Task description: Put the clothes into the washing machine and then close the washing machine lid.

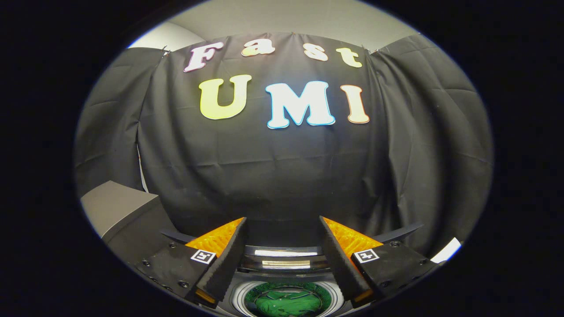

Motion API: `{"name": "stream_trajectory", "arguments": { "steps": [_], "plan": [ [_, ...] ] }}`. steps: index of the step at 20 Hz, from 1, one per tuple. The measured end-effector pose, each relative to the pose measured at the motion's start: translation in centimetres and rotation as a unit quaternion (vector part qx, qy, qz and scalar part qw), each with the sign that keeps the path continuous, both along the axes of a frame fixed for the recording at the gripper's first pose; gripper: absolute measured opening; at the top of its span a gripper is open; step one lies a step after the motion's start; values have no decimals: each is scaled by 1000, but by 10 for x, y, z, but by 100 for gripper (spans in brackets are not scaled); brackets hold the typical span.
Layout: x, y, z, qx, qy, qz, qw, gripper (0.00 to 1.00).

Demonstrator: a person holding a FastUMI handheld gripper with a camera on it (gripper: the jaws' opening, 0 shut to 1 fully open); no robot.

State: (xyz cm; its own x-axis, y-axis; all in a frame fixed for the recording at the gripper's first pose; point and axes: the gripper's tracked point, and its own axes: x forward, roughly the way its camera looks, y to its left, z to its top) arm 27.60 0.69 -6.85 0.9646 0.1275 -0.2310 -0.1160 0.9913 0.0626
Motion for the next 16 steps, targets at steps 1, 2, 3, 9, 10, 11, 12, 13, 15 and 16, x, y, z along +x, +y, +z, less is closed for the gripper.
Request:
{"name": "stream_trajectory", "arguments": {
  "steps": [1, 2, 3, 9, 10, 11, 12, 13, 15, 16],
  "plan": [
    [-3, 0, -1, 0, -2, 0, 1000, 98],
    [-9, 0, -2, 0, -4, 0, 1000, 98],
    [-13, -1, -3, 0, -7, -1, 1000, 98],
    [-32, 0, -13, 0, -9, -2, 1000, 98],
    [-35, -1, -15, 0, -8, -2, 1000, 98],
    [-39, -1, -17, 1, -7, -2, 1000, 98],
    [-42, 0, -19, 2, -7, -2, 1000, 98],
    [-46, 0, -20, 3, -8, -2, 1000, 98],
    [-52, -1, -25, 3, -7, -1, 1000, 98],
    [-56, 0, -28, 3, -5, -1, 1000, 98]
  ]
}}
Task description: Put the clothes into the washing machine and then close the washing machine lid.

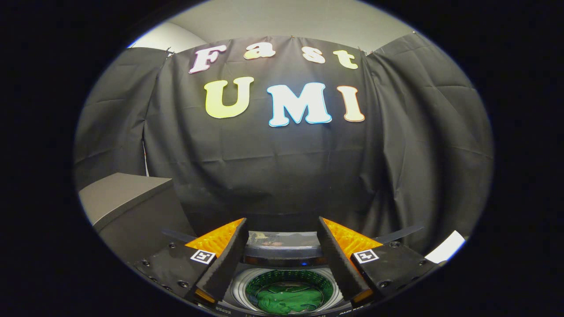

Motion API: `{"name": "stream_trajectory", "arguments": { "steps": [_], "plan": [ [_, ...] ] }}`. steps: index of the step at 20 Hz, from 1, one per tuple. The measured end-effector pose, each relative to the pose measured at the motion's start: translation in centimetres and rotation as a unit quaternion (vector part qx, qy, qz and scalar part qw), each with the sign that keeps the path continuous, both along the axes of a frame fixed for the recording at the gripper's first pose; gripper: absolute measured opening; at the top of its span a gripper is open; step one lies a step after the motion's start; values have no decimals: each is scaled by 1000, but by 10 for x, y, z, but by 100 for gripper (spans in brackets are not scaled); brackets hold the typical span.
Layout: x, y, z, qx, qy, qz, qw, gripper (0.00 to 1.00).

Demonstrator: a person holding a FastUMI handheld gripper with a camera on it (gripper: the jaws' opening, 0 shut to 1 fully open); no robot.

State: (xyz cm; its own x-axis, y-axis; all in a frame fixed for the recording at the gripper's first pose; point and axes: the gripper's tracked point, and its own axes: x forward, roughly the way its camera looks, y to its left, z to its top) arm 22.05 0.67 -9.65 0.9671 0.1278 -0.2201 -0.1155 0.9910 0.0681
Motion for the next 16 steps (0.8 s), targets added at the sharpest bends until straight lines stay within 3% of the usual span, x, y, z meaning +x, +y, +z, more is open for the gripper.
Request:
{"name": "stream_trajectory", "arguments": {
  "steps": [10, 16],
  "plan": [
    [-25, -5, -34, 8, 35, -8, 999, 98],
    [-38, -1, -18, 10, 23, -3, 1000, 98]
  ]
}}
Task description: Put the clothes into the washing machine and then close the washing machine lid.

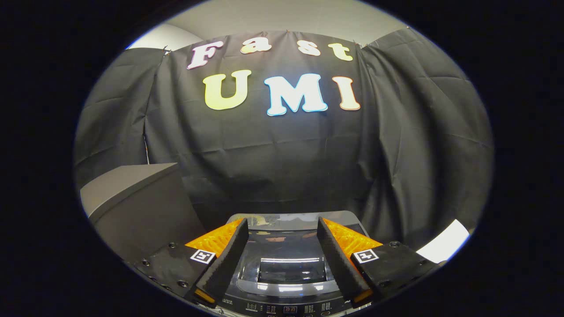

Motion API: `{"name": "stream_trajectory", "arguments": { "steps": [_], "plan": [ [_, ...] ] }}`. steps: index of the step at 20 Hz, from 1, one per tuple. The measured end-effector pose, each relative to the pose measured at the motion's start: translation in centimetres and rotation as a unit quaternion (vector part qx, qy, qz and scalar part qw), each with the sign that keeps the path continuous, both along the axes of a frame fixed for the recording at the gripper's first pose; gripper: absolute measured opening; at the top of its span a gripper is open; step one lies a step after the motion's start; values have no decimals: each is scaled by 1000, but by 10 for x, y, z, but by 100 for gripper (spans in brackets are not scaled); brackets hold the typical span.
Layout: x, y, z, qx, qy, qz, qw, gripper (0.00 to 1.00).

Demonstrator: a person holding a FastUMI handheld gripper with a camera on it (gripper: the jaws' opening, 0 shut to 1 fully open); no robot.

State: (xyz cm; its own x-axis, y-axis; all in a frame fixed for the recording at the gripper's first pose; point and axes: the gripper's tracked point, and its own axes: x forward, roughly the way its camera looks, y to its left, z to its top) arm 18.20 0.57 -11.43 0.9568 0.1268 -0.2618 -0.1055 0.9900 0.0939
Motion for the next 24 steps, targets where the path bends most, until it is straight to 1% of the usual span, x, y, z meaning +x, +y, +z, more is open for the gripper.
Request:
{"name": "stream_trajectory", "arguments": {
  "steps": [6, 10, 18, 24],
  "plan": [
    [-27, 1, 48, 8, -41, -2, 999, 98],
    [-54, -4, 75, 5, -66, -6, 998, 98],
    [-114, -12, 106, 0, -103, -21, 994, 98],
    [-154, -7, 116, -13, -127, -10, 992, 98]
  ]
}}
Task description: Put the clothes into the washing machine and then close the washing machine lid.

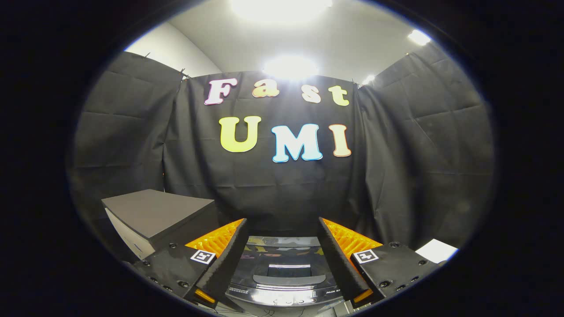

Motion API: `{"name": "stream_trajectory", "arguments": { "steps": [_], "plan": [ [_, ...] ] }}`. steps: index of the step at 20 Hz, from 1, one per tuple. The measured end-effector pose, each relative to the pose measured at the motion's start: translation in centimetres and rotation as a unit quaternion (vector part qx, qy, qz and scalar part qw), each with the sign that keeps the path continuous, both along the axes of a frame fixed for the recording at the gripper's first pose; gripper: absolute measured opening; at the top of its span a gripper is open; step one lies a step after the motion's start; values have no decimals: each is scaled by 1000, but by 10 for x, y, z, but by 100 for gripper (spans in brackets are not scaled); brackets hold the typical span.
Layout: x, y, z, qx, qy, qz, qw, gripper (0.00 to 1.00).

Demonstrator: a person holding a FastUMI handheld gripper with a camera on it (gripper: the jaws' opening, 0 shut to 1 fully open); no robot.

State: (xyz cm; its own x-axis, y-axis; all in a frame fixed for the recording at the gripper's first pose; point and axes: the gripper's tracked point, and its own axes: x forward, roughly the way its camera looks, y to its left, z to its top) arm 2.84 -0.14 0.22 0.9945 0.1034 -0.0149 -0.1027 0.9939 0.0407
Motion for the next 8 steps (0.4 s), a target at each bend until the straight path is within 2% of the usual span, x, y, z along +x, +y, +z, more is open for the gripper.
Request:
{"name": "stream_trajectory", "arguments": {
  "steps": [8],
  "plan": [
    [-33, 3, 3, 4, -23, 3, 1000, 98]
  ]
}}
